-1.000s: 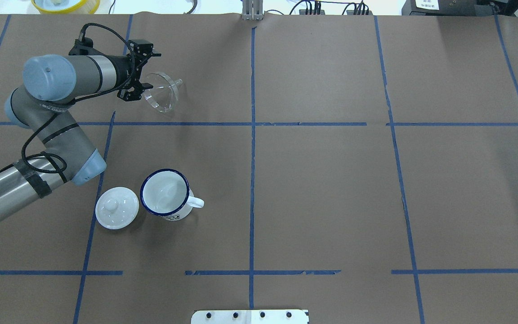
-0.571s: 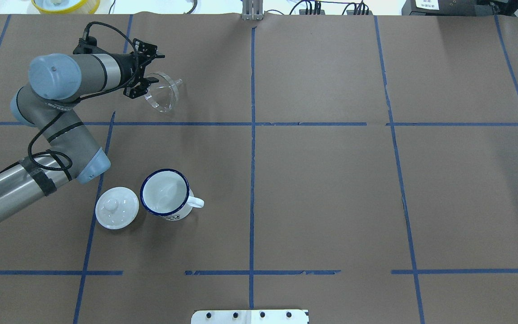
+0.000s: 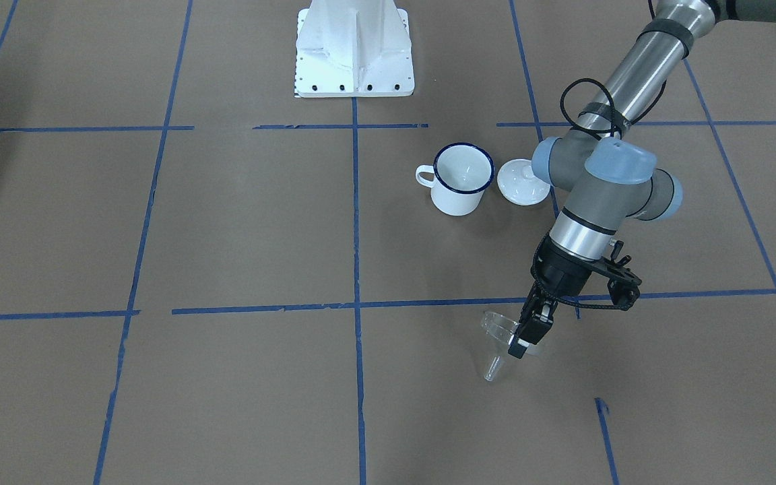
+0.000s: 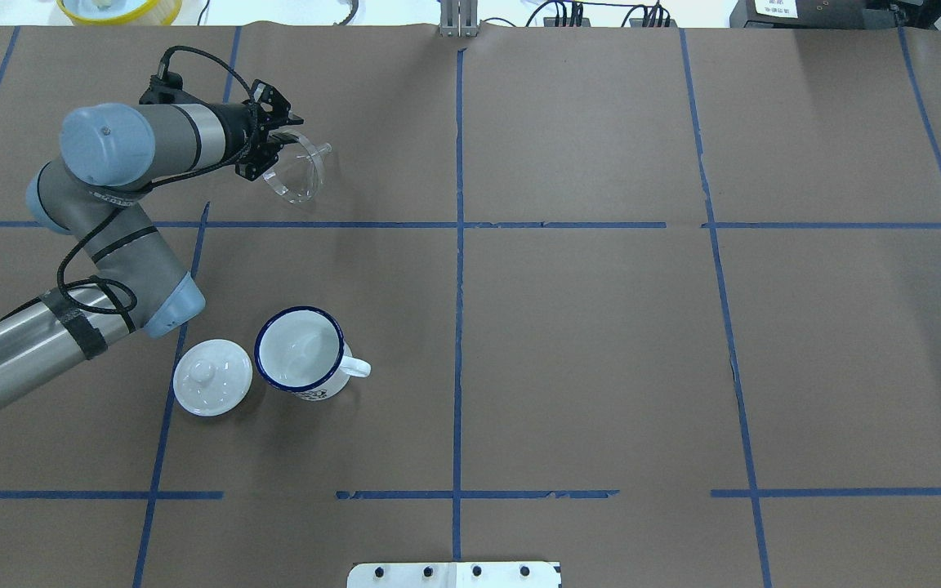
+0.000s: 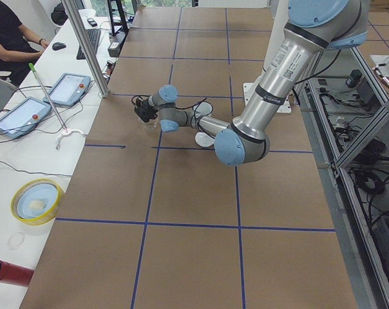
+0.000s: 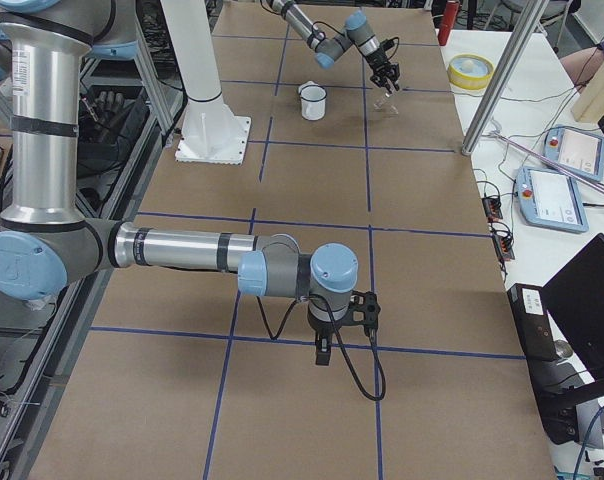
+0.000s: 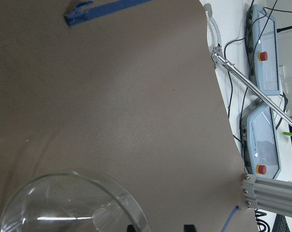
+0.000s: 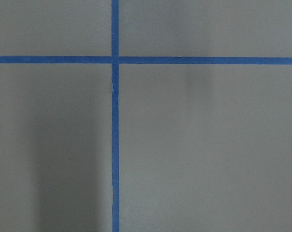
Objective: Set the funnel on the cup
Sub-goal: 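Grasp the clear glass funnel with the left gripper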
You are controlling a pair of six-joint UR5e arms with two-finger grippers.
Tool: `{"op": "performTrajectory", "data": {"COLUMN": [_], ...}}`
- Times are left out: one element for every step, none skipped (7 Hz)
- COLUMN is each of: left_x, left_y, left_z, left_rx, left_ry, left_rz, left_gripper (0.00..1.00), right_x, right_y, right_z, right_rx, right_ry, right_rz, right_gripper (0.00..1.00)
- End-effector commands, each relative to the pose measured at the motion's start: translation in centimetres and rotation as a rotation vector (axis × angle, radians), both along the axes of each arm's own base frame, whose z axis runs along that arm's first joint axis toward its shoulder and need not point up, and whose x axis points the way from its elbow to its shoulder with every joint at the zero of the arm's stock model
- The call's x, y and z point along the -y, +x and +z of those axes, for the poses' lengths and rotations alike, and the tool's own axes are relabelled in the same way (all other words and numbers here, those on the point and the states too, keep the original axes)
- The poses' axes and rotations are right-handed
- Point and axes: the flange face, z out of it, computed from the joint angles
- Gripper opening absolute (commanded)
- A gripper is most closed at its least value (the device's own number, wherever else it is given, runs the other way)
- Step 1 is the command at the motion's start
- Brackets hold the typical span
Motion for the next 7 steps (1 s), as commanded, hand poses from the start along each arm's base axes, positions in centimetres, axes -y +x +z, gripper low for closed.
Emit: {"op": "performTrajectory", "data": {"left_x": [-0.1, -0.3, -0.6, -1.0, -2.0, -4.4, -6.6], "left_y": [0.1, -0.1, -1.1, -2.6, -3.5, -4.5, -6.0], "left_z": [-0.5, -1.2, -3.2, -5.8, -9.2, -13.0, -16.4], "left_rx": [-0.006, -0.018, -0.043, -0.050, 0.024, 0.086, 0.176], "left_ry": [0.006, 0.012, 0.039, 0.049, -0.004, -0.059, -0.089], "left_rz": [0.002, 0.001, -0.005, -0.009, 0.003, 0.091, 0.133], "left_gripper": [0.00, 0.00, 0.00, 0.00, 0.00, 0.00, 0.00], "right_x": [0.0, 0.0, 0.0, 0.0, 0.0, 0.0, 0.0], "right_y": [0.0, 0.0, 0.0, 0.0, 0.0, 0.0, 0.0], "right_z": [0.0, 0.1, 0.1, 0.0, 0.0, 0.0, 0.0], "right_rx": [0.000, 0.000, 0.000, 0.000, 0.000, 0.000, 0.000], "right_ry": [0.000, -0.001, -0.001, 0.000, 0.000, 0.000, 0.000], "right_rz": [0.000, 0.000, 0.000, 0.000, 0.000, 0.000, 0.000], "right_gripper": [1.00, 1.00, 1.00, 1.00, 1.00, 1.00, 1.00]}}
